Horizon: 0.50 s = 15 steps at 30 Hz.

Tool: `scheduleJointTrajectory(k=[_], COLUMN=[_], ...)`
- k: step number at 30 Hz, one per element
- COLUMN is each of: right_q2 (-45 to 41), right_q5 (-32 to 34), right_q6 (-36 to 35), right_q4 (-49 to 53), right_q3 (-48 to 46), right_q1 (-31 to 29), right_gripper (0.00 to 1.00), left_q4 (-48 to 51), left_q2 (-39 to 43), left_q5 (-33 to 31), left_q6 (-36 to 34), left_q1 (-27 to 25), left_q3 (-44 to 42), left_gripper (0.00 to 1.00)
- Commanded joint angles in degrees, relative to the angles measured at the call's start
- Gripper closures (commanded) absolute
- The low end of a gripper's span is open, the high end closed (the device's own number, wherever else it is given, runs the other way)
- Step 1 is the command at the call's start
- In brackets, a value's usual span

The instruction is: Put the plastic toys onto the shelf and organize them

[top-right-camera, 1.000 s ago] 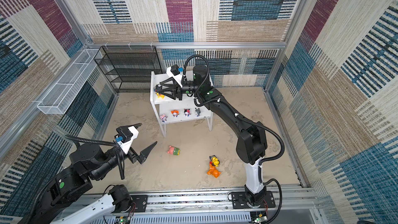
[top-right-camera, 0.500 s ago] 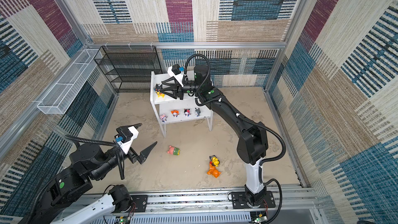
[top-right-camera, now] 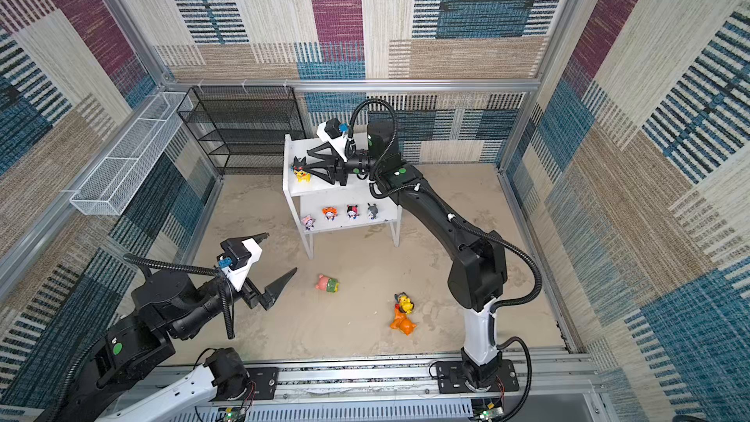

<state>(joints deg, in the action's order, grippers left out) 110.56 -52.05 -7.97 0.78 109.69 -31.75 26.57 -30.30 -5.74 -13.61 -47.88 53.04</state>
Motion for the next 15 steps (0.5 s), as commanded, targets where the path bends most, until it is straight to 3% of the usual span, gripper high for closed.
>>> scheduleJointTrajectory(k=[1, 10, 15], right_q2=[-1.54, -11.96, -21.86], right_q5=[0.4, 2.38, 10.27], right_q6=[-1.16, -3.62, -5.93], right_q4=[1.06, 3.27, 4.91], right_q3=[0.7, -7.98, -19.56], right_q1=[0.02, -0.45, -3.52], right_gripper=[0.45, 0.25, 0.15], left_q4=[-1.63, -0.97, 0.63], left_q2=[0.07, 0.05, 0.61], left_q5=[0.09, -0.67, -1.59], left_q6=[-0.63, -0.44, -0.08], left_q1=[0.03, 0.07, -0.02], left_q3=[-0.11, -0.38, -0.87], left_gripper=[0.01, 0.01, 0.01])
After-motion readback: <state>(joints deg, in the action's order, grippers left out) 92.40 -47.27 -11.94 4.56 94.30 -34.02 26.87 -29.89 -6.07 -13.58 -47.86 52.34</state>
